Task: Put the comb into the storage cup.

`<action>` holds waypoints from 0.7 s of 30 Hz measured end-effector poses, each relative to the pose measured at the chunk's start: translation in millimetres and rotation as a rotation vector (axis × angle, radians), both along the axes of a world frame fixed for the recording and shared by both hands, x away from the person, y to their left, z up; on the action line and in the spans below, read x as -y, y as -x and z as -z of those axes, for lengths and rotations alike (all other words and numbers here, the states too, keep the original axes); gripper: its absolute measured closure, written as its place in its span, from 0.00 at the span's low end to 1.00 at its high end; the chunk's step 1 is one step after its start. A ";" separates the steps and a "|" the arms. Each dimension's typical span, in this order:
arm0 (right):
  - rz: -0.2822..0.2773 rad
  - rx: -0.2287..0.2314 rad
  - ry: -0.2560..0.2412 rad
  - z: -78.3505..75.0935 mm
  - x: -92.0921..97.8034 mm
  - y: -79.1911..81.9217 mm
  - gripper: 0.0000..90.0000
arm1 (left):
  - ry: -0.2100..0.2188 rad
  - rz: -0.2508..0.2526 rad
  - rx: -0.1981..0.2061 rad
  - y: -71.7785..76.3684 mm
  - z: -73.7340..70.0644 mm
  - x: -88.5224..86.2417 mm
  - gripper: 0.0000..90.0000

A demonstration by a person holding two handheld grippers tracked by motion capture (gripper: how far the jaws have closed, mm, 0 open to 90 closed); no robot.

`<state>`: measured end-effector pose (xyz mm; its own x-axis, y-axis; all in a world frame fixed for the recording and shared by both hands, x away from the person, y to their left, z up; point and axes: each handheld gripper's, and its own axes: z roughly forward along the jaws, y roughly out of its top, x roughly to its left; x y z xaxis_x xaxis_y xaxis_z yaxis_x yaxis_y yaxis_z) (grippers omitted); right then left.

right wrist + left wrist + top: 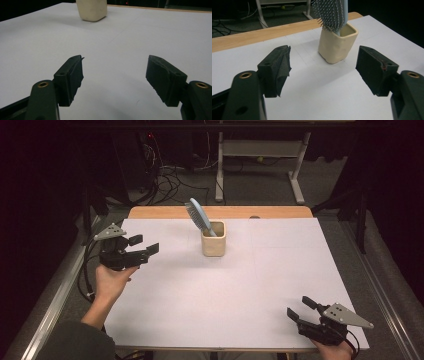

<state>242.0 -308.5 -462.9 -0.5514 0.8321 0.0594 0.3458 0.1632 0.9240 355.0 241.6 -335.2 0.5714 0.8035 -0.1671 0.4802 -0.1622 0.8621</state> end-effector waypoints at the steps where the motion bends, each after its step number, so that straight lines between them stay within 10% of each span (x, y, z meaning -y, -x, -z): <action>1: 0.000 -0.001 -0.001 0.0 0.0 0.0 0.34 | 0.000 -0.001 0.002 1.0 0.2 -1.0 0.31; 21: 0.011 0.005 -0.022 -0.5 1.8 1.0 0.33 | 0.009 0.006 0.005 19.7 11.4 -9.5 0.32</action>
